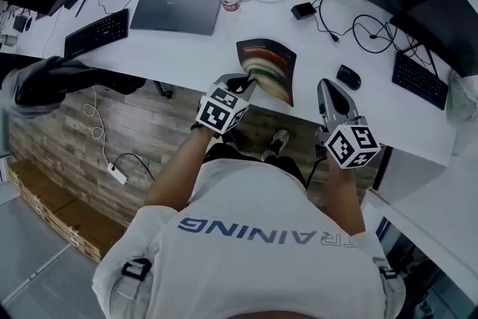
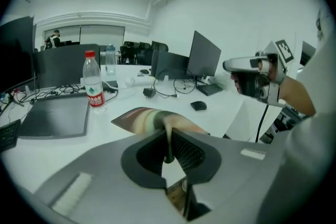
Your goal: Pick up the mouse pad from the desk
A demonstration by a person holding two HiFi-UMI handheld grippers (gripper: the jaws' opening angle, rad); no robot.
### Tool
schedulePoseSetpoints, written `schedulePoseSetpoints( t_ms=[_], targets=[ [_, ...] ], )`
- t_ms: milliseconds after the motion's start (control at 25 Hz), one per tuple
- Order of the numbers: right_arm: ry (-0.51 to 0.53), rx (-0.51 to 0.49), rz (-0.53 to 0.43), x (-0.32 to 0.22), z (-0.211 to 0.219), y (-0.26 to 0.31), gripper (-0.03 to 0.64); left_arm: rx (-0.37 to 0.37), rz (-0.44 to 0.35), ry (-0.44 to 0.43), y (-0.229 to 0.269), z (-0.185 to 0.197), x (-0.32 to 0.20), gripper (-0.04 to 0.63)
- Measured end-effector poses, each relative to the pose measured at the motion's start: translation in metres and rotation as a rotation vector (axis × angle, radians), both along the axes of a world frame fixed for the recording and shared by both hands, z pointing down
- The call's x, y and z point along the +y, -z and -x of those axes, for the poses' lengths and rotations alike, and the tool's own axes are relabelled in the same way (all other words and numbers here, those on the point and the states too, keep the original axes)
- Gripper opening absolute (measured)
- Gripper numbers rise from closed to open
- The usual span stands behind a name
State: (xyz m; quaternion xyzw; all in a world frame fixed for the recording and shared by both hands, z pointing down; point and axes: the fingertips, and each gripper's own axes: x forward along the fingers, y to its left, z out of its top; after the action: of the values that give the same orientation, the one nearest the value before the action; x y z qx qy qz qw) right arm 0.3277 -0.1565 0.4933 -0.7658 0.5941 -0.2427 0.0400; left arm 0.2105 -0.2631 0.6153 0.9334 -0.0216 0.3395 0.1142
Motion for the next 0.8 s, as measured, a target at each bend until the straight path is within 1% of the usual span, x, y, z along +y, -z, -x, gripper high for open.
schedulePoseSetpoints(
  t_ms=[160, 320, 440, 640, 800],
  targets=[
    [-0.004, 0.032, -0.031, -0.006, -0.008, 0.019, 0.011, 0.115, -0.03, 0.05, 0.053, -0.01, -0.014, 0.031],
    [0.001, 0.071, -0.067, -0.016, -0.017, 0.043, 0.011, 0.242, -0.057, 0.125, 0.108, -0.015, -0.037, 0.031],
    [0.003, 0.106, -0.098, -0.021, -0.022, 0.064, 0.011, 0.338, -0.079, 0.177, 0.152, -0.011, -0.051, 0.031],
    [-0.005, 0.171, -0.145, -0.028, -0.037, 0.102, 0.011, 0.506, -0.146, 0.272, 0.224, -0.002, -0.072, 0.031],
    [-0.025, 0.21, -0.189, -0.029, -0.048, 0.128, 0.011, 0.602, -0.199, 0.335, 0.262, 0.008, -0.083, 0.031]
  ],
)
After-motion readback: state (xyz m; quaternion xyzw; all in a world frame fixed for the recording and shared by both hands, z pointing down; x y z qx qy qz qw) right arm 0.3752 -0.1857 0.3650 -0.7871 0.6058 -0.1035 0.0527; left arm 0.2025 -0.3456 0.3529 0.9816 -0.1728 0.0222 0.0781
